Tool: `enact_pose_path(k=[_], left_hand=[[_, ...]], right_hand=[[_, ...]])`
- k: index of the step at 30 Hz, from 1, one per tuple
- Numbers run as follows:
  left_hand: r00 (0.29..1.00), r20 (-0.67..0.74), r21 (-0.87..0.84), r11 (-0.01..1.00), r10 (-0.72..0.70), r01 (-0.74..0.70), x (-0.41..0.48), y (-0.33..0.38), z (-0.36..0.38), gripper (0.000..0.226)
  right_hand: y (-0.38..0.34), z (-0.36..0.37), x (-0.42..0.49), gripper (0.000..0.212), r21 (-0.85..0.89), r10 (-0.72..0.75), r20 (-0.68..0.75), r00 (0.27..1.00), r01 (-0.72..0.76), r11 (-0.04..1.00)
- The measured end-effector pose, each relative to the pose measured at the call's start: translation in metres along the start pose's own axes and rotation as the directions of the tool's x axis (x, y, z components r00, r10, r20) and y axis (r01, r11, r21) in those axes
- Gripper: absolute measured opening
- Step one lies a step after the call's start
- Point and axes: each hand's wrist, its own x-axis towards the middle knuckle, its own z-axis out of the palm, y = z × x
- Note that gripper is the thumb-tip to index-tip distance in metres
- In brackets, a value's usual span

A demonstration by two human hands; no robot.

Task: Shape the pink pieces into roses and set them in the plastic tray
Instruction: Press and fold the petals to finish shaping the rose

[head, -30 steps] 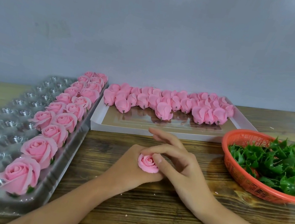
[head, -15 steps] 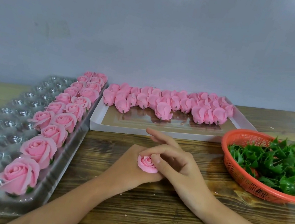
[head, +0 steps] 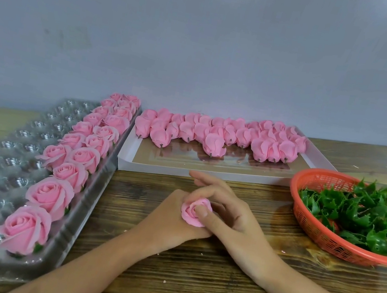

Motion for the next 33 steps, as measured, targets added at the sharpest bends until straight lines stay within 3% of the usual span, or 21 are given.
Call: enact_pose_path(k=[6, 11, 15, 18, 22, 28, 33], left_hand=[[0.998, 0.026, 0.15, 0.988, -0.051, 0.047, 0.003, -0.006, 0.002, 0.023], [0.999, 0.031, 0.274, 0.961, -0.04, 0.03, 0.006, -0.013, 0.004, 0.035], [1.0, -0.022, 0.235, 0.972, -0.009, 0.014, 0.006, -0.018, 0.007, 0.026], [1.0, -0.009, 0.323, 0.946, 0.023, -0.019, 0.006, -0.013, 0.007, 0.039], [1.0, 0.028, 0.295, 0.956, -0.005, -0.004, 0.005, -0.016, 0.005, 0.036], [1.0, -0.007, 0.197, 0.98, 0.001, 0.001, 0.005, -0.011, 0.004, 0.031], [0.999, 0.019, 0.26, 0.965, -0.044, 0.038, 0.005, -0.012, 0.005, 0.032]], right_hand=[[-0.001, 0.001, -0.002, 0.007, -0.081, -0.064, 0.029, 0.998, 0.066, 0.995], [0.0, 0.003, -0.001, 0.01, -0.154, -0.083, 0.072, 0.994, 0.093, 0.984], [-0.002, 0.001, -0.002, 0.019, -0.108, -0.089, 0.054, 0.995, 0.094, 0.99], [-0.003, 0.002, -0.002, 0.009, -0.097, -0.093, 0.08, 0.992, 0.1, 0.99], [0.0, 0.002, -0.002, 0.007, -0.111, -0.055, 0.111, 0.992, 0.068, 0.992], [-0.004, 0.002, -0.003, 0.025, -0.106, -0.098, 0.057, 0.994, 0.104, 0.989], [-0.001, 0.003, -0.003, 0.005, -0.126, -0.091, 0.099, 0.991, 0.103, 0.987]])
